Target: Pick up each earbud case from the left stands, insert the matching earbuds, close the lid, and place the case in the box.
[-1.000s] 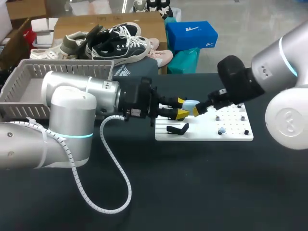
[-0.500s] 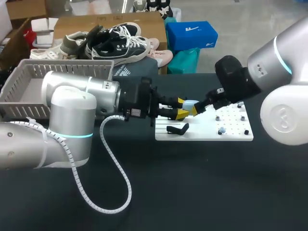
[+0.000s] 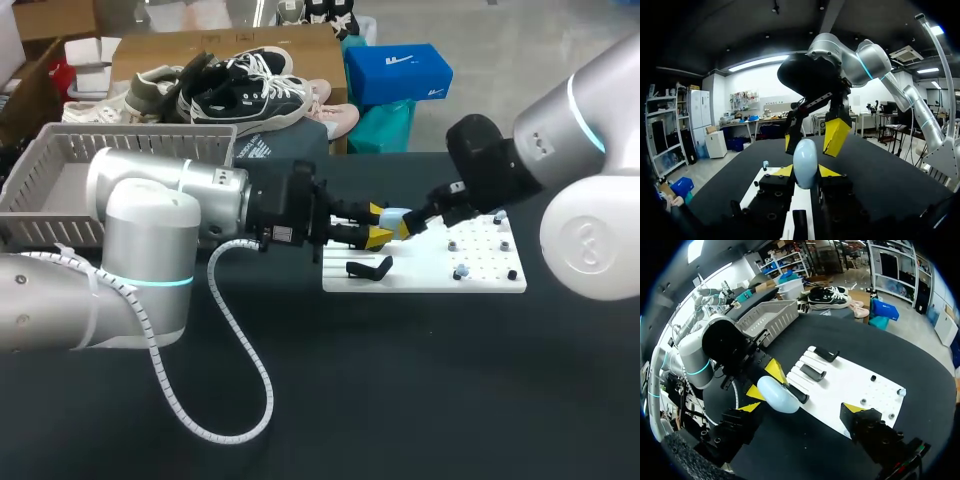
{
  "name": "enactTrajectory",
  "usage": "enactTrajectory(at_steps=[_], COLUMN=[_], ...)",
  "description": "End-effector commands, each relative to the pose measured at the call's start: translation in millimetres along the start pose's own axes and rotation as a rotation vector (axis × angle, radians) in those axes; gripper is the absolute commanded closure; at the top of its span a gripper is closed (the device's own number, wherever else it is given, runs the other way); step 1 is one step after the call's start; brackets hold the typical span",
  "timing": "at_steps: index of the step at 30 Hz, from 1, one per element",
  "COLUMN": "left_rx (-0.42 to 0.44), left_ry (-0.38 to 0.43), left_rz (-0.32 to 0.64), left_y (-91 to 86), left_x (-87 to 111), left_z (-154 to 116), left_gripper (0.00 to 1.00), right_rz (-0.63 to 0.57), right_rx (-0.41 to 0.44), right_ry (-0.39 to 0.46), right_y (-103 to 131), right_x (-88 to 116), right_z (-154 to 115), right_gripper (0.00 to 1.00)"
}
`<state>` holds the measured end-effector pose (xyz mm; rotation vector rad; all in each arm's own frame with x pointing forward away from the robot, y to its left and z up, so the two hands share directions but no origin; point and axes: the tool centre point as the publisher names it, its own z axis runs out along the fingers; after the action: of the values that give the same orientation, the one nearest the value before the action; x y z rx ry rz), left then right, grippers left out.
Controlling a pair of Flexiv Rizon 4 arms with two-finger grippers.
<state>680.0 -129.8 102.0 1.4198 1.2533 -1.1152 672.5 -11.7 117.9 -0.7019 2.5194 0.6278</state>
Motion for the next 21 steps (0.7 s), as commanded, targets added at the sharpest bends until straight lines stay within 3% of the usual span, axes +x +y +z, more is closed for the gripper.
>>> enactTrajectory(at_steps=[1,21], left_rx=[-0.001,-0.001], left_ry=[-0.003,-0.003], left_rz=[0.001,0.001], left_y=[0.3,0.3], left_x=[0.6,0.6], left_z=[0.1,0.1], left_gripper=[1.0,1.0], right_rz=[0.003,0.003], right_rx=[0.008,0.026], right_ry=[0.002,0.008], right_y=[-1.6,-6.0], right_x=[-2.2,-7.9], right_z=[0.7,3.3], right_gripper=[0.0,0.0])
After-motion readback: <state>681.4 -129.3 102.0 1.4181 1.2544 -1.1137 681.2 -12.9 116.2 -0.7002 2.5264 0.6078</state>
